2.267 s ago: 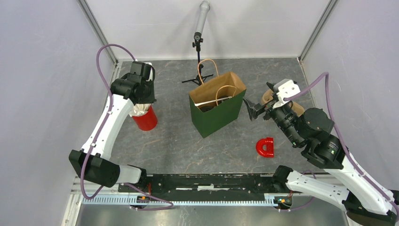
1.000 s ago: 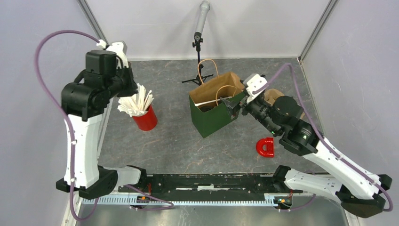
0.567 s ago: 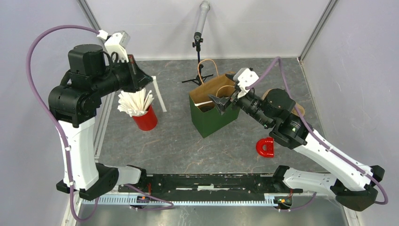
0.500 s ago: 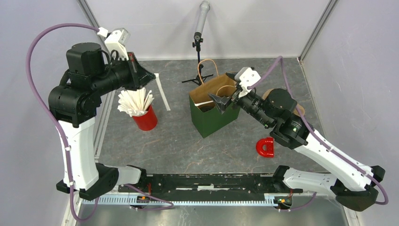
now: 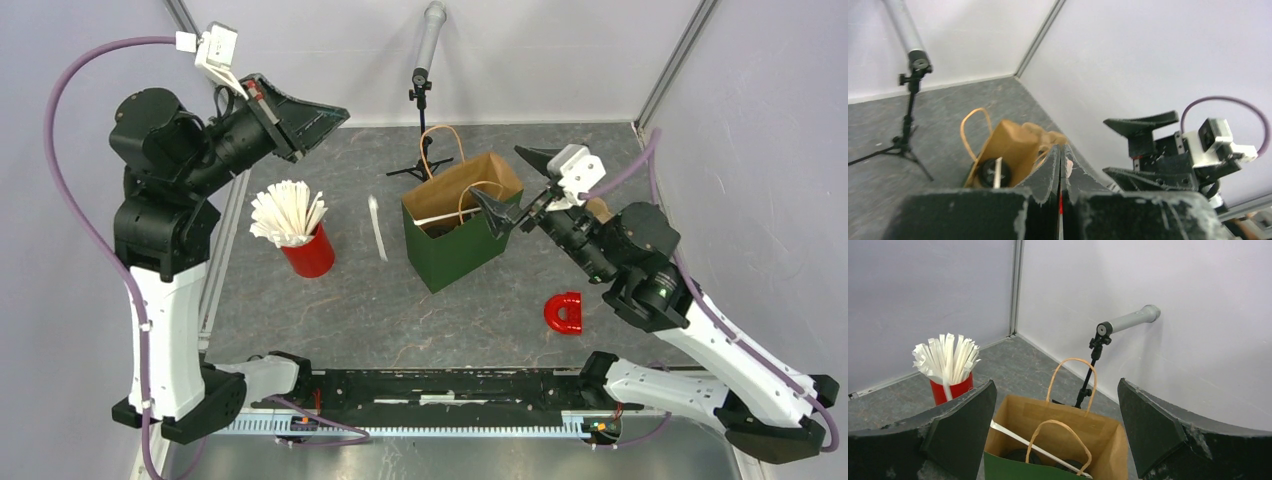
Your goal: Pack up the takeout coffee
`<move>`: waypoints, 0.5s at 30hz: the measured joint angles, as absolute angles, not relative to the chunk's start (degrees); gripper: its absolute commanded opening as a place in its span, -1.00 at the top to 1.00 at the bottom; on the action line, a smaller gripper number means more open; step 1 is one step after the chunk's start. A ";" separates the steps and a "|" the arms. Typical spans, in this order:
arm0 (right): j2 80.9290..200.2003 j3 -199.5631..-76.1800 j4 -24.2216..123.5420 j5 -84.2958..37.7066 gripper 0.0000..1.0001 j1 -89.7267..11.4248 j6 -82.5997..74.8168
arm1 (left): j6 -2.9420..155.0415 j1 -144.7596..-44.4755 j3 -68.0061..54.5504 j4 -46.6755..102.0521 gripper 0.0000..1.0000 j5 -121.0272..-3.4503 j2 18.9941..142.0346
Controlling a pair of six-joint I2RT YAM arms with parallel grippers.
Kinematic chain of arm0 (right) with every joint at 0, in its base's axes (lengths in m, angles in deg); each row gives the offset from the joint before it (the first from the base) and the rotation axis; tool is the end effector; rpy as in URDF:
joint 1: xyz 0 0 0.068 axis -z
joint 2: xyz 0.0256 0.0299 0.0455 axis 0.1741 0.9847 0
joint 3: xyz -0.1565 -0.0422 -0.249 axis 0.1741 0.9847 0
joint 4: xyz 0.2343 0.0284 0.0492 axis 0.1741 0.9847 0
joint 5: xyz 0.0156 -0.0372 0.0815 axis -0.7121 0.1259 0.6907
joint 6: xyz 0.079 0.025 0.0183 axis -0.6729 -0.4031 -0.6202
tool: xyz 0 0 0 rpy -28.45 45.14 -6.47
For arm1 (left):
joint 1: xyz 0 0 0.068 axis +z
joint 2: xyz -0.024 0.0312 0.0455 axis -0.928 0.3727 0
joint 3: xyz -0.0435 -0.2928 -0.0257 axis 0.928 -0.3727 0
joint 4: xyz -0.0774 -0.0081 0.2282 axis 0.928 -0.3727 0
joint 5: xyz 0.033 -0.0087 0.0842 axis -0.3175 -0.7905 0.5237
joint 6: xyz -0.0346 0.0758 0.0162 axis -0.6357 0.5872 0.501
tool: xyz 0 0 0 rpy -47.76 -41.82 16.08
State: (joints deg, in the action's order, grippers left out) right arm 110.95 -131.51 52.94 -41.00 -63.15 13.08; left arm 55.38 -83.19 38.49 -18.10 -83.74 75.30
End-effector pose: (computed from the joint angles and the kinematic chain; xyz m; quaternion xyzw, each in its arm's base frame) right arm 0.1168 0.1339 0.5005 -0.2632 0.5588 0.2371 0.7499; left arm 0.1528 -0.0794 0.5985 0.0861 0.6826 -0.4437 0.5742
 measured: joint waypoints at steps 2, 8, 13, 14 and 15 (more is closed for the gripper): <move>109.90 -131.29 53.01 -41.59 -0.96 -63.15 13.21 | 51.73 -83.19 35.75 -12.79 0.95 -85.03 75.30; 107.41 -129.22 53.36 -43.32 -0.96 -63.15 13.27 | 46.42 -83.19 31.71 -5.68 0.40 -85.55 78.38; 105.98 -127.54 54.61 -44.50 -0.96 -63.15 12.75 | 50.72 -83.19 28.13 -14.71 0.09 -78.62 78.47; 105.61 -127.14 54.82 -44.80 -0.96 -63.15 12.62 | 51.77 -83.19 26.60 -17.75 0.08 -76.39 78.08; 105.15 -126.77 55.20 -45.09 -0.96 -63.15 12.40 | 52.47 -83.21 25.48 -20.44 0.06 -75.01 77.88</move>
State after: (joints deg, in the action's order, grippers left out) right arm 105.15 -126.77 55.20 -45.09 -63.15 12.40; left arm 52.47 -83.21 25.48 -20.44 -75.01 77.88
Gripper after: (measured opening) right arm 0.979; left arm 0.444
